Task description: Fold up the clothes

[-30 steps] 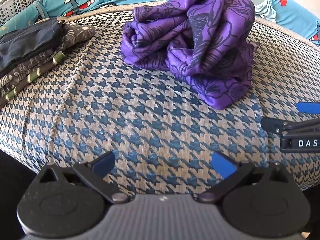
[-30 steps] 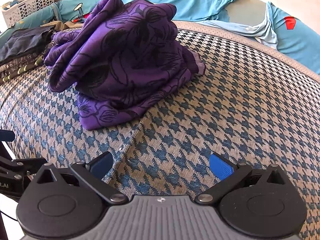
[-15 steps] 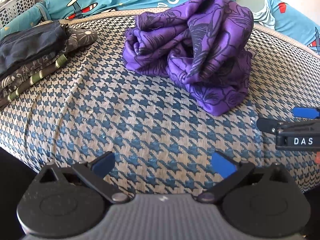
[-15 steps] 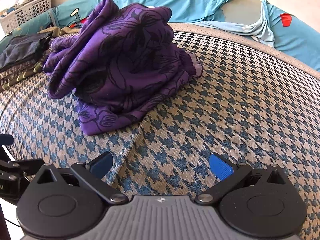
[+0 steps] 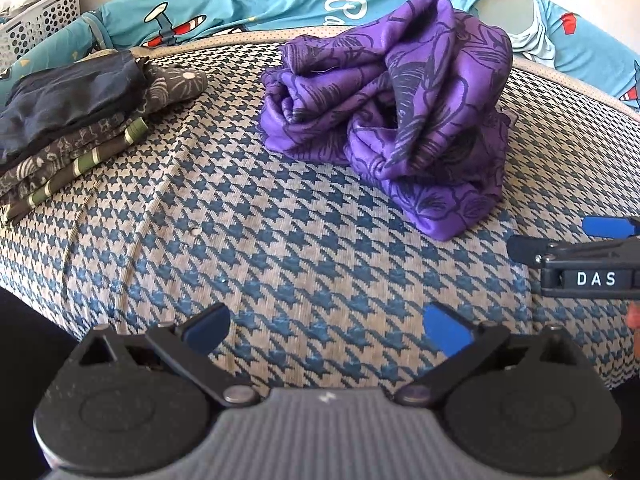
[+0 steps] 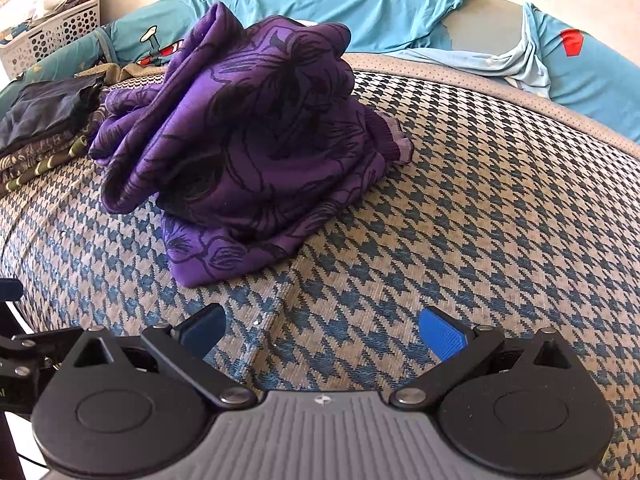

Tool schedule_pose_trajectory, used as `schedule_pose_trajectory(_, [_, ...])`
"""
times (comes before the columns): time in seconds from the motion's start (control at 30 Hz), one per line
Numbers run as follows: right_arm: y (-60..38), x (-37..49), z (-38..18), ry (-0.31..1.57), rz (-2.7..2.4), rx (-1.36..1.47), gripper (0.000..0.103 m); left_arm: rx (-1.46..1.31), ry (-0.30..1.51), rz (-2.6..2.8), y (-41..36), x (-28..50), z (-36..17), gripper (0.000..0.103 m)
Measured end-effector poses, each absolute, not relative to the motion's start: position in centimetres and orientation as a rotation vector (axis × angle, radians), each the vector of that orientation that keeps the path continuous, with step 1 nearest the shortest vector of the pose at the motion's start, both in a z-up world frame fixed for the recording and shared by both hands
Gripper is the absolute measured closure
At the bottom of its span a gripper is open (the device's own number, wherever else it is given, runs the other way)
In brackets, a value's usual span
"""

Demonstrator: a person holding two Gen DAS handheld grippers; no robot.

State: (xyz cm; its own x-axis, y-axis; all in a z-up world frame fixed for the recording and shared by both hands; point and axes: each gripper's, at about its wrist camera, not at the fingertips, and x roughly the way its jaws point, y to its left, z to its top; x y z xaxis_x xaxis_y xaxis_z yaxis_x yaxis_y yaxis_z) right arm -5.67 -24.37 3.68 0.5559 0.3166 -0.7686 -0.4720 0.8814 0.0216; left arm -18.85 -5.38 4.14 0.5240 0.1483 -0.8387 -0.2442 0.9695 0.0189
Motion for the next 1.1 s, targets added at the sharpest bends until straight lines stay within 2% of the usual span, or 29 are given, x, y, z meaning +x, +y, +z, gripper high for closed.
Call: schedule_pose_trajectory(1.1, [-22.6, -5.6, 3.3, 0.876, 0.486, -0.234, 0.0, -0.106, 1.046, 0.268, -4.9, -19.1, 2.6, 0.0])
